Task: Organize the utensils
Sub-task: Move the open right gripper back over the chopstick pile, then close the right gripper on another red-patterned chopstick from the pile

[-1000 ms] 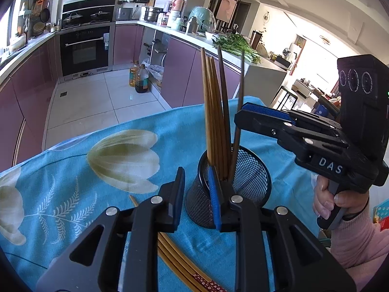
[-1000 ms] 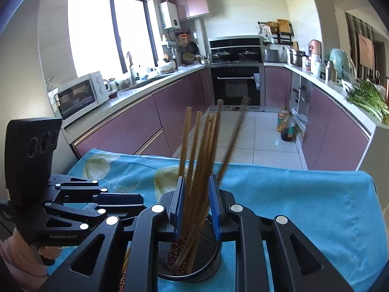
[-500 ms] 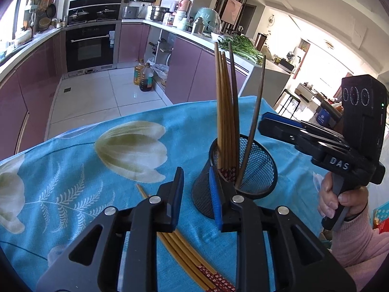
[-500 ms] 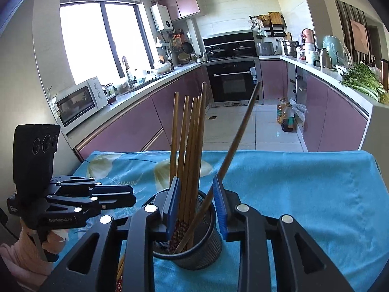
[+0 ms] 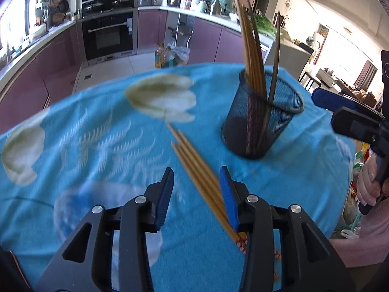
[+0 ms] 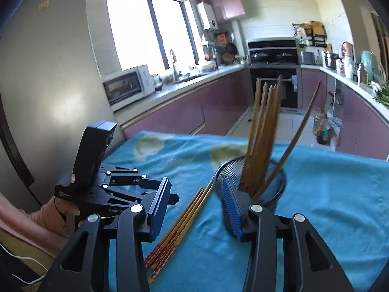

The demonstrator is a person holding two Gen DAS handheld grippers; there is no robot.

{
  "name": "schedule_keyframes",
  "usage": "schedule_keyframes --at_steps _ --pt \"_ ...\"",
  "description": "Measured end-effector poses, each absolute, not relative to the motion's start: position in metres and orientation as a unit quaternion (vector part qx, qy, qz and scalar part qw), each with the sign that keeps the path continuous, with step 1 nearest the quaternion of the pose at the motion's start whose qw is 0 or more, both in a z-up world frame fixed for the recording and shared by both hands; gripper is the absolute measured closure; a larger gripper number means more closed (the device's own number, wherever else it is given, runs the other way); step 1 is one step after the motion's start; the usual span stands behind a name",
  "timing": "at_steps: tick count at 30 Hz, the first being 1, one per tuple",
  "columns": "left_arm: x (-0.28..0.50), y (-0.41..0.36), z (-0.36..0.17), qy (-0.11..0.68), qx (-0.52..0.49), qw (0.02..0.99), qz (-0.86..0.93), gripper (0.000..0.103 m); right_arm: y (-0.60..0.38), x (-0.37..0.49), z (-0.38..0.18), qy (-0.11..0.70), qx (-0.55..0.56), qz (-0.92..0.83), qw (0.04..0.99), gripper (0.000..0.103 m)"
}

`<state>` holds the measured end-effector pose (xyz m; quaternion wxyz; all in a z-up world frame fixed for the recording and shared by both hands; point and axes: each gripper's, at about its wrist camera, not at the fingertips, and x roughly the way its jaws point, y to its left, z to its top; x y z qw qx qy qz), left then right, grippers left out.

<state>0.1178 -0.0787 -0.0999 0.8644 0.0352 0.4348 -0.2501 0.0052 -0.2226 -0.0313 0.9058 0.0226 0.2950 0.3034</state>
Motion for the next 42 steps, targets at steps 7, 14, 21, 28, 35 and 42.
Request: schedule_keyframes --at_steps 7,14,21,28,35,42 --pt "0.098 -0.083 -0.126 0.452 0.055 0.859 -0.235 0.061 -0.204 0.018 -0.079 0.369 0.040 0.281 0.885 0.060" --pt "0.097 -0.089 -0.134 0.462 0.057 0.854 -0.235 0.062 -0.200 0.021 -0.097 0.393 0.046 0.263 0.880 0.060" --pt "0.099 -0.089 -0.136 0.460 0.057 0.857 -0.227 0.064 -0.197 0.021 -0.104 0.405 0.044 0.263 0.875 0.060" --pt "0.097 -0.085 -0.135 0.463 0.062 0.856 -0.221 0.073 -0.192 0.020 -0.106 0.409 0.032 0.261 0.874 0.060" --pt "0.100 -0.079 -0.136 0.463 0.055 0.857 -0.222 0.081 -0.183 0.022 -0.110 0.415 0.018 0.256 0.873 0.061" --pt "0.102 -0.076 -0.136 0.462 0.048 0.857 -0.222 0.086 -0.178 0.026 -0.113 0.423 0.011 0.240 0.874 0.067"
